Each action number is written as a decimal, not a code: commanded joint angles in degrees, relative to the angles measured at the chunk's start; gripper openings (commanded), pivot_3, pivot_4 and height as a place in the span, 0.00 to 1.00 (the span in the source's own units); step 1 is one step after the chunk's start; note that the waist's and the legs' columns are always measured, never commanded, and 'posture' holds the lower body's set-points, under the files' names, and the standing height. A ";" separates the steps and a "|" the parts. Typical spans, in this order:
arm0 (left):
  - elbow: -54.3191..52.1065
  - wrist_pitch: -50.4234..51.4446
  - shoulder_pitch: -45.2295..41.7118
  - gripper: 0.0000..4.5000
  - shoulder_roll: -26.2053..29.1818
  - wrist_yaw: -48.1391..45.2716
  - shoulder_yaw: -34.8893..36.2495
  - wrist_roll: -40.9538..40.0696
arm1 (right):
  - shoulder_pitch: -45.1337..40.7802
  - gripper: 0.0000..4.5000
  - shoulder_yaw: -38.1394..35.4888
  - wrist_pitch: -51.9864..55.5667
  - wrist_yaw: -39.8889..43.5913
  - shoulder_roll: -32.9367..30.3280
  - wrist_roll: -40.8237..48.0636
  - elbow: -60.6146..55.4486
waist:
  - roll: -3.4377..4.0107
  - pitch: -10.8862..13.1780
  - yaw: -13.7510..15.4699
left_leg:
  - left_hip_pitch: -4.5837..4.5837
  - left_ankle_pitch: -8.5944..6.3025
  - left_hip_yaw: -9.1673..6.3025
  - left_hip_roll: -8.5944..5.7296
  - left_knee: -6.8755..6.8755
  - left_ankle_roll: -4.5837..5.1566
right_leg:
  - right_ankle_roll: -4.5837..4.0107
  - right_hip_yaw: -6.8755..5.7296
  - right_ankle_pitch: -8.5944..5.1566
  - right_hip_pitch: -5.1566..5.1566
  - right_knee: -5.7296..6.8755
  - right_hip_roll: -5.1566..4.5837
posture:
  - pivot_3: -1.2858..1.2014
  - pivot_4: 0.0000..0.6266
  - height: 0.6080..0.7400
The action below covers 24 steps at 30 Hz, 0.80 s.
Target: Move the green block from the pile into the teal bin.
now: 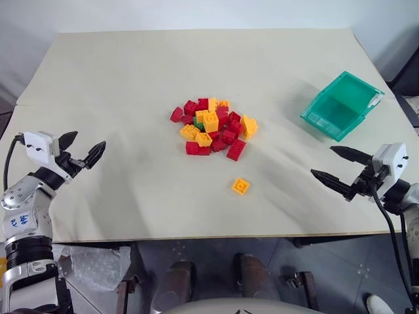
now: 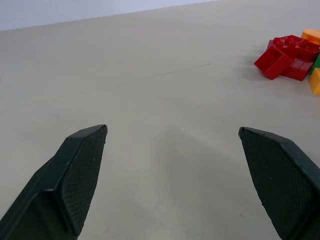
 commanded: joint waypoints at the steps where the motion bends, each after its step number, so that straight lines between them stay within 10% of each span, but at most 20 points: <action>1: -1.47 0.02 -0.33 1.00 0.08 -1.45 1.24 -1.89 | -0.69 0.99 -1.29 -0.33 -0.06 -1.21 0.56 -1.40 | 0.00 0.00 0.00 | 0.00 0.00 0.00 0.00 0.00 0.00 | 0.00 0.00 0.00 0.00 0.00 0.00 | 0.52 0.24 1.00; 13: -7.72 2.10 0.10 1.00 0.58 -9.09 -1.51 -2.77 | -2.33 0.99 -0.11 2.36 -0.61 -0.87 1.29 -5.86 | 0.00 0.00 -0.01 | -0.01 0.00 0.00 0.01 0.01 0.00 | 0.00 0.01 0.00 -0.01 0.01 0.00 | 0.52 0.24 1.00; 24: -7.45 0.17 -9.17 0.32 -3.34 -24.22 -13.88 -1.70 | -7.20 1.00 7.30 8.76 -1.33 0.54 1.66 -11.53 | 0.00 0.00 0.63 | -0.02 0.00 0.01 -0.03 0.14 0.00 | 0.01 0.02 0.01 0.02 0.07 -0.01 | 0.52 0.24 1.00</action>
